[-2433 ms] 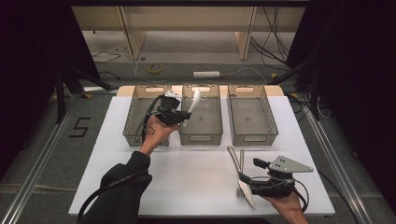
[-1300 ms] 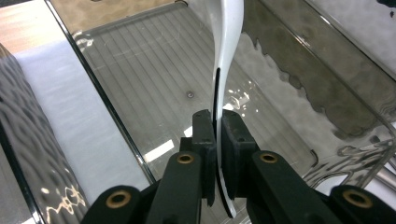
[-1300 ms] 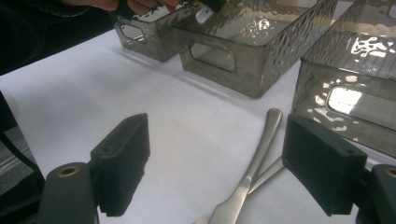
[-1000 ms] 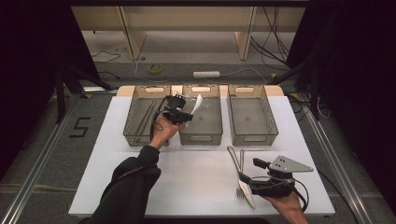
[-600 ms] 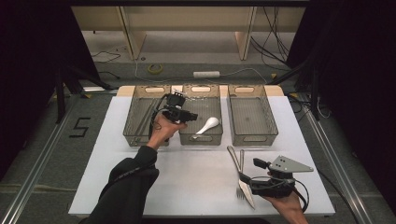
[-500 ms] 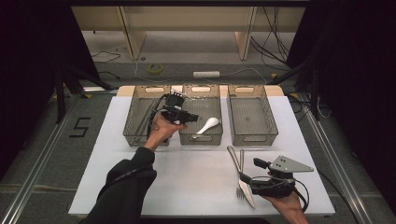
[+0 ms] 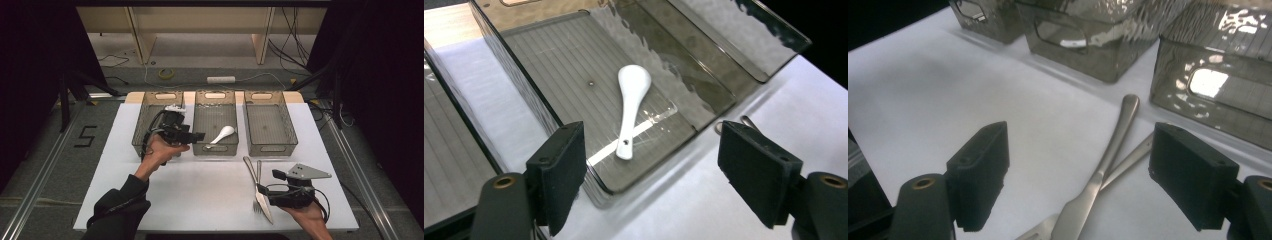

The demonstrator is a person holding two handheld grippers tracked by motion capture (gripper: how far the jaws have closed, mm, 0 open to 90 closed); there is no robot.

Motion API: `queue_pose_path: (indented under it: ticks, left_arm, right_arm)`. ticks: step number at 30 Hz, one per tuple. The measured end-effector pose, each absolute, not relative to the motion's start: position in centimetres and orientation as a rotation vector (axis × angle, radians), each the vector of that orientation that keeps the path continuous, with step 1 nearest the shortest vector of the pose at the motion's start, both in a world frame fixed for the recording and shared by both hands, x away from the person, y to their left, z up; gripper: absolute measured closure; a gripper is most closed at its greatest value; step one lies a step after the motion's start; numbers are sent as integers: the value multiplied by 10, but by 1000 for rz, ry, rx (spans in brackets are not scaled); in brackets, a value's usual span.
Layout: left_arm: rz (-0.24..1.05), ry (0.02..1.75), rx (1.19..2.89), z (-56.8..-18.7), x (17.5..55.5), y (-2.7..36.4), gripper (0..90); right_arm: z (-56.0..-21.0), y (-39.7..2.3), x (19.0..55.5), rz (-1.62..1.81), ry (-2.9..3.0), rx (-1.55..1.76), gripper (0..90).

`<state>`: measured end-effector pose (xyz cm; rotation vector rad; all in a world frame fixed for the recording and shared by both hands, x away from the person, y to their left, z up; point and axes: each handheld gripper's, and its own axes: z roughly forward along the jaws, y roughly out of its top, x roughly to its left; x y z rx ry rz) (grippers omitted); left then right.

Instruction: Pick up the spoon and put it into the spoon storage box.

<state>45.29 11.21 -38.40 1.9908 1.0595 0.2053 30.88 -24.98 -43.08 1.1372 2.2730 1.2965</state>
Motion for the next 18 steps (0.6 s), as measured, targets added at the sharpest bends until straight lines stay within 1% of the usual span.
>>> queue_pose_path:
  ticks: [4, 10, 18]
  left_arm:
    - [216, 1032, 1986, -387, 437, 120, 240]
    - [217, 1009, 1922, -393, 412, 135, 222]
    - [231, 989, 1875, -403, 389, 145, 200]
  right_arm:
    - [-431, -248, 315, 1240, 2307, 1146, 254]
    - [-432, -245, 327, 1132, 2354, 1174, 262]
    - [-438, -233, 343, 983, 2410, 1192, 280]
